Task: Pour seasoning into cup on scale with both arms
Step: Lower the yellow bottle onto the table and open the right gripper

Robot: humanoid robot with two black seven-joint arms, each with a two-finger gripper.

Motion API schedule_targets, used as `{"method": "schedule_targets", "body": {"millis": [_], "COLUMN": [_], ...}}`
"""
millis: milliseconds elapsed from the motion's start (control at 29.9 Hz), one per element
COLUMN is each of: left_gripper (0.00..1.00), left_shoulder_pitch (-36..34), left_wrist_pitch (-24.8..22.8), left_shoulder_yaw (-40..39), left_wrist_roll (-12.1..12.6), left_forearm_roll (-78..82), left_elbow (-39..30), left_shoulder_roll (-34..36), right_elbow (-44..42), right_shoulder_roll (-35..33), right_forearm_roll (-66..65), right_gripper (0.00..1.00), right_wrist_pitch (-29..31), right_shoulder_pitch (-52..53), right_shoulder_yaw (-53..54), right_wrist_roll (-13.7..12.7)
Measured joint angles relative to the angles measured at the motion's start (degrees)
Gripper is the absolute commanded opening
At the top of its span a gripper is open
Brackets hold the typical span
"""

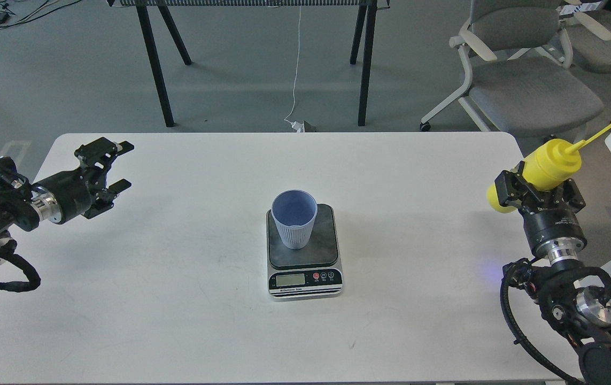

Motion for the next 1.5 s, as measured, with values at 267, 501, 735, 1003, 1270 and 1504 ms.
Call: {"method": "schedule_targets", "body": {"millis": [267, 501, 735, 1003, 1270, 1504], "left_gripper": [0.99, 0.99, 0.99, 0.99, 0.99, 0.99], "left_shoulder_pitch": [0.00, 0.59, 0.79, 0.80, 0.80, 0.80], "left_wrist_pitch": [0.00, 0.00, 0.00, 0.00, 0.00, 0.00], "left_shoulder_yaw": [0.00, 0.00, 0.00, 0.00, 0.00, -0.03], "left_wrist_roll": [0.00, 0.00, 0.00, 0.00, 0.00, 0.00], "left_forearm_roll": [0.00, 0.00, 0.00, 0.00, 0.00, 0.00], "left_elbow": [0.00, 0.00, 0.00, 0.00, 0.00, 0.00], "left_shoulder_roll": [0.48, 0.09, -0.05, -0.05, -0.07, 0.11], "right_elbow": [-7.27, -8.85, -10.75, -11.38, -11.43, -11.07], "right_shoulder_roll": [7.32, 9.41, 10.12, 10.56, 10.62, 10.58], "right_forearm_roll": [-4.97, -7.56, -8.78, -10.05, -11.79, -14.46], "right_gripper": [0.01, 0.03, 0.08, 0.22, 0.44, 0.79], "right_wrist_pitch": [0.00, 0.00, 0.00, 0.00, -0.01, -0.01], "right_shoulder_pitch": [0.42, 0.54, 1.74, 2.79, 2.53, 1.68], "right_shoulder_yaw": [-1.60, -2.46, -5.14, -6.60, -6.62, -6.62], "right_wrist_roll": [-0.26, -0.18, -0.23, -0.16, -0.08, 0.26]}}
